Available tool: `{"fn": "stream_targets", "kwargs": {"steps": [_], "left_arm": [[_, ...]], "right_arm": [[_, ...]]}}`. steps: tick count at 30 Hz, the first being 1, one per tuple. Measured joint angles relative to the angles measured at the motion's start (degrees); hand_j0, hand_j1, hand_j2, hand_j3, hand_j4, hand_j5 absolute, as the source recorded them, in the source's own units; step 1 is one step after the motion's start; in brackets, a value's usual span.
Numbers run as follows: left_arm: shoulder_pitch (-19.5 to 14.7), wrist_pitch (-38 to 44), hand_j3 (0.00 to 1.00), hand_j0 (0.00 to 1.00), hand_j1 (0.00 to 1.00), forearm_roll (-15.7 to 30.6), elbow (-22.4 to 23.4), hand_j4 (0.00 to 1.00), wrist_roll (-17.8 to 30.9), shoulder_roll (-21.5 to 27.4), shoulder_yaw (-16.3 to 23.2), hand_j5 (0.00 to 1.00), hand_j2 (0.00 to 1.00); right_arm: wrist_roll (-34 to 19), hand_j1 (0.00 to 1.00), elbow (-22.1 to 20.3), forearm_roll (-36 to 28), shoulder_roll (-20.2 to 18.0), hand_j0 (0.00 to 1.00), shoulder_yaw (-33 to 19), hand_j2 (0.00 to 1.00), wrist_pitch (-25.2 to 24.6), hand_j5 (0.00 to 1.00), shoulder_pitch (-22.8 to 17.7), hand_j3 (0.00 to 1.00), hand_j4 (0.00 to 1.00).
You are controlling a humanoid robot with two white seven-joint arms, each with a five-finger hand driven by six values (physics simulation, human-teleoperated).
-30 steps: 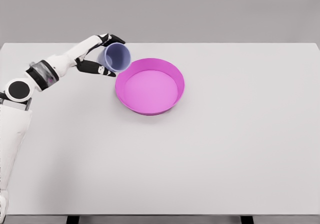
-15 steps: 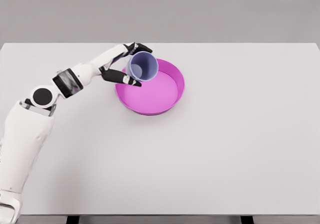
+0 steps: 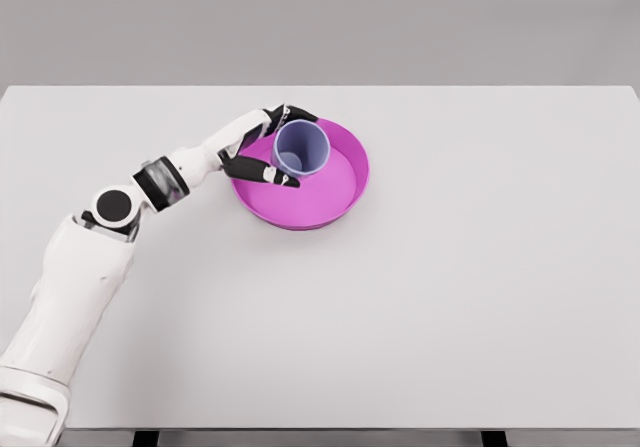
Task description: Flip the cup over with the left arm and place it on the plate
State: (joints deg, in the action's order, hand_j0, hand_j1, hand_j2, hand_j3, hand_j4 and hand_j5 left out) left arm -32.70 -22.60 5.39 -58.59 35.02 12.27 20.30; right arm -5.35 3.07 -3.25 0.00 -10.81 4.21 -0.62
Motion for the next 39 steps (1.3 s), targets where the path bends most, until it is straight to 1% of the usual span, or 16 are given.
{"fn": "stream_targets", "kwargs": {"steps": [6, 8, 9, 10, 11, 25, 39], "left_arm": [[0.3, 0.0, 0.72, 0.72, 0.72, 1.7, 0.8, 0.72, 0.0, -0.6, 0.0, 0.72, 0.72], [0.4, 0.0, 0.74, 0.74, 0.74, 1.9, 0.8, 0.74, 0.0, -0.8, 0.0, 0.74, 0.74], [0.4, 0.0, 0.88, 0.88, 0.88, 2.0, 0.9, 0.88, 0.0, -0.9, 0.0, 0.88, 0.88], [0.4, 0.0, 0.91, 0.91, 0.91, 2.0, 1.1, 0.91, 0.0, -1.0, 0.0, 0.91, 0.91], [0.4, 0.1, 0.99, 0.99, 0.99, 2.0, 1.3, 0.99, 0.0, -1.0, 0.0, 0.99, 0.99], [0.4, 0.1, 1.0, 1.0, 1.0, 1.8, 1.7, 1.0, 0.0, -0.9, -0.1, 1.0, 1.0], [-0.7, 0.1, 1.0, 1.0, 1.0, 1.7, 1.5, 1.0, 0.0, 0.0, -0.5, 1.0, 1.0]], "right_arm": [[0.0, 1.0, 0.0, 0.0, 0.0, 1.0, 0.0, 1.0, 0.0, 1.0, 0.1, 1.0, 1.0], [0.0, 1.0, 0.0, 0.0, 0.0, 1.0, 0.0, 1.0, 0.0, 1.0, 0.1, 1.0, 1.0], [0.0, 1.0, 0.0, 0.0, 0.0, 1.0, 0.0, 1.0, 0.0, 1.0, 0.1, 1.0, 1.0], [0.0, 1.0, 0.0, 0.0, 0.0, 1.0, 0.0, 1.0, 0.0, 1.0, 0.1, 1.0, 1.0], [0.0, 1.0, 0.0, 0.0, 0.0, 1.0, 0.0, 1.0, 0.0, 1.0, 0.1, 1.0, 1.0], [0.0, 1.0, 0.0, 0.0, 0.0, 1.0, 0.0, 1.0, 0.0, 1.0, 0.1, 1.0, 1.0], [0.0, 1.0, 0.0, 0.0, 0.0, 1.0, 0.0, 1.0, 0.0, 1.0, 0.1, 1.0, 1.0]]}}
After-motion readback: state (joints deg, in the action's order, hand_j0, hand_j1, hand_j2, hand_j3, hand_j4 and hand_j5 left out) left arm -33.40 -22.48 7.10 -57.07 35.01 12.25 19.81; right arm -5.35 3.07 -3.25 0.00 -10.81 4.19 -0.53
